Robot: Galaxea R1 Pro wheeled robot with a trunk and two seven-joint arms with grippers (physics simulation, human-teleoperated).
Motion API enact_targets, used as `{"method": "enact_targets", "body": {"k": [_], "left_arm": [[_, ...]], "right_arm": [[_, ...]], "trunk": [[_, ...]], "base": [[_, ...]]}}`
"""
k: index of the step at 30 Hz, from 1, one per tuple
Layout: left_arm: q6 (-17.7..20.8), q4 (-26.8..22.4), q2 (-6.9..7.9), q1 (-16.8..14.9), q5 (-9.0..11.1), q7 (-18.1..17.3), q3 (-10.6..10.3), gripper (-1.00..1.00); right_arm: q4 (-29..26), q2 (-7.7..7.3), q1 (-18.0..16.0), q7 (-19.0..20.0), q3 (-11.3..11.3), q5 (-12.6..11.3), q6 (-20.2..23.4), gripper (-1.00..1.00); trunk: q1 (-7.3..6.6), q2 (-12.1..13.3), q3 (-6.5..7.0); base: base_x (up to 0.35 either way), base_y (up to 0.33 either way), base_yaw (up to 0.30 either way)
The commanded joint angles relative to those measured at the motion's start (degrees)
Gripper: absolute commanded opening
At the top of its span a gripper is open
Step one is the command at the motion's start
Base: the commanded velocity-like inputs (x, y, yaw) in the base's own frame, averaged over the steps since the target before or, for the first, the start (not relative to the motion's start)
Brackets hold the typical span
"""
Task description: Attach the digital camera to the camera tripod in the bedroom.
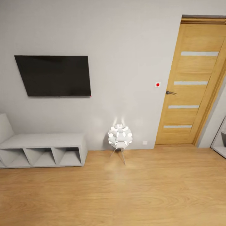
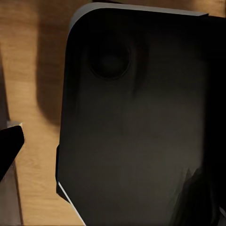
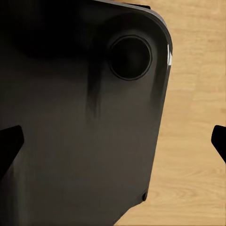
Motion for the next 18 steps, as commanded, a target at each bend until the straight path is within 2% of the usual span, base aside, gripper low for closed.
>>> {"method": "enact_targets", "body": {"k": [1, 8, 14, 18], "left_arm": [[-0.1, -0.1, -0.03, 0.04, 0.38, 0.04, -0.02, 1.0], [-0.26, -0.15, -0.08, 0.05, 0.01, 0.03, -0.14, 1.0], [-0.54, -0.18, -0.09, 0.05, -0.08, -0.01, -0.17, 1.0], [-2.38, -0.13, -0.04, 0.05, 0.03, -0.06, -0.12, 1.0]], "right_arm": [[0.01, -0.01, -0.01, -0.02, 0.02, 0.55, -0.15, 1.0], [0.01, -0.01, -0.01, 0.0, 0.02, 0.56, -0.15, 1.0], [0.01, -0.02, -0.01, -0.02, 0.02, 0.62, -0.14, 1.0], [0.01, -0.05, -0.01, 0.0, 0.02, 0.64, -0.14, 1.0]], "trunk": [[0.03, -0.02, -0.03], [0.03, -0.02, -0.03], [0.03, -0.02, -0.03], [0.03, -0.02, -0.03]], "base": [[0.282, 0.109, -0.24], [0.202, 0.058, -0.24], [0.051, 0.011, -0.241], [0.012, 0.003, -0.175]]}}
